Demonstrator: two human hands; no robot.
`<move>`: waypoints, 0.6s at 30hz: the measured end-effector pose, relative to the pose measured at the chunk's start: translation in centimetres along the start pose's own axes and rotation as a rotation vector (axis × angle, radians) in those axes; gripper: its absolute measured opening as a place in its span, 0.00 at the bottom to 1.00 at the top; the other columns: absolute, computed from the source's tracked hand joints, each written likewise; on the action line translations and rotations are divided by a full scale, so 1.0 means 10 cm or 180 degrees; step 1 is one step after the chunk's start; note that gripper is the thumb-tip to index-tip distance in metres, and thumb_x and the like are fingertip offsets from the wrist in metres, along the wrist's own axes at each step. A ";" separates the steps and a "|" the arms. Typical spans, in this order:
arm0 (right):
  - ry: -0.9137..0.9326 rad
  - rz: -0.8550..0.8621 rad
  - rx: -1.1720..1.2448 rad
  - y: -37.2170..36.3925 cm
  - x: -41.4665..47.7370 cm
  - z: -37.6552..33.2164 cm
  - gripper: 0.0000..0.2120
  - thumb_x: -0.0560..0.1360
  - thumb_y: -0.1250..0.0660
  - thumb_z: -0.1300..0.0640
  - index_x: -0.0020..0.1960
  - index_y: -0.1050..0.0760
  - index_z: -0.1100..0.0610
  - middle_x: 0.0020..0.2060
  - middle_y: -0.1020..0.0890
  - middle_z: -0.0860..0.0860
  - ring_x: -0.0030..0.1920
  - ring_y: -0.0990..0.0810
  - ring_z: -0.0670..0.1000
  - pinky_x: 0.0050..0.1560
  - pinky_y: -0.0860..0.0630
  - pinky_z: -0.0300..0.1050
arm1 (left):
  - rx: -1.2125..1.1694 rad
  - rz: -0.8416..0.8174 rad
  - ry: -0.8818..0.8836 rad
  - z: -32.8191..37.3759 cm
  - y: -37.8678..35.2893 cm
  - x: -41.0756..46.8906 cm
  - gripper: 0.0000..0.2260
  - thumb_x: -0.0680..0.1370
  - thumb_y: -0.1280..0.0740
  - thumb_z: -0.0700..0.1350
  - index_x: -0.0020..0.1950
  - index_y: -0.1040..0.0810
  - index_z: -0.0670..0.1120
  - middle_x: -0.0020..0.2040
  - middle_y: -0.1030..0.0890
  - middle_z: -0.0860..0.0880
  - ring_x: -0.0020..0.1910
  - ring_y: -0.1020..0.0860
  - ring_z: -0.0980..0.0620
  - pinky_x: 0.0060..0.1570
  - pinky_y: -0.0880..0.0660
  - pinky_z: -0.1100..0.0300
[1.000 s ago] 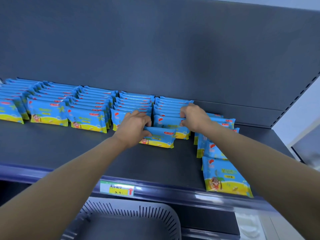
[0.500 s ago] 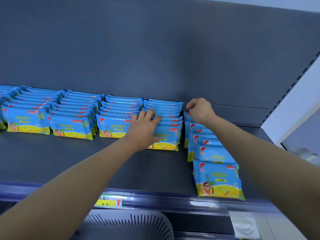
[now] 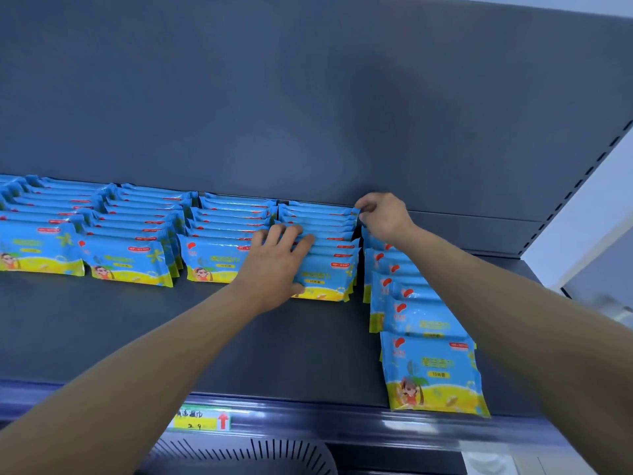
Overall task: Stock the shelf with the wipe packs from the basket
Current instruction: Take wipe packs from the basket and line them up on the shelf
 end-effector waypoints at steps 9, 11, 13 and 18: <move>0.0169 -0.0017 -0.0024 -0.12 0.18 -0.10 0.09 0.76 0.40 0.64 0.46 0.21 0.59 0.43 0.21 0.51 0.44 0.25 0.49 0.46 0.28 0.40 | -0.0241 -0.0079 -0.0063 -0.05 -0.02 0.10 0.39 0.69 0.33 0.61 0.74 0.45 0.49 0.71 0.40 0.48 0.70 0.43 0.48 0.69 0.52 0.51; 0.0189 -0.0100 -0.0059 -0.15 0.19 -0.13 0.08 0.76 0.38 0.64 0.48 0.20 0.60 0.43 0.20 0.52 0.44 0.24 0.49 0.47 0.26 0.41 | -0.0292 -0.0135 -0.0104 -0.04 -0.02 0.14 0.40 0.69 0.33 0.62 0.75 0.46 0.49 0.72 0.41 0.49 0.71 0.45 0.49 0.71 0.56 0.51; 0.0028 -0.0165 -0.0096 -0.15 0.22 -0.13 0.07 0.76 0.37 0.64 0.49 0.20 0.61 0.42 0.20 0.53 0.40 0.24 0.49 0.41 0.25 0.41 | -0.0302 -0.0254 -0.0143 -0.02 -0.05 0.19 0.41 0.70 0.34 0.62 0.76 0.49 0.49 0.74 0.44 0.49 0.74 0.48 0.49 0.72 0.61 0.50; -0.0240 -0.0312 -0.0606 -0.16 0.24 -0.17 0.11 0.76 0.40 0.67 0.53 0.22 0.69 0.49 0.19 0.60 0.51 0.20 0.58 0.55 0.23 0.50 | -0.0314 -0.0489 -0.0182 0.03 -0.08 0.26 0.42 0.72 0.35 0.62 0.76 0.53 0.47 0.77 0.49 0.48 0.75 0.53 0.50 0.71 0.65 0.51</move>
Point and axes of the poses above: each hand's wrist, its own x-axis towards the middle knuckle, its own y-axis out of the back of the hand, z = x × y, the point moved 7 cm from there along x, towards the middle knuckle
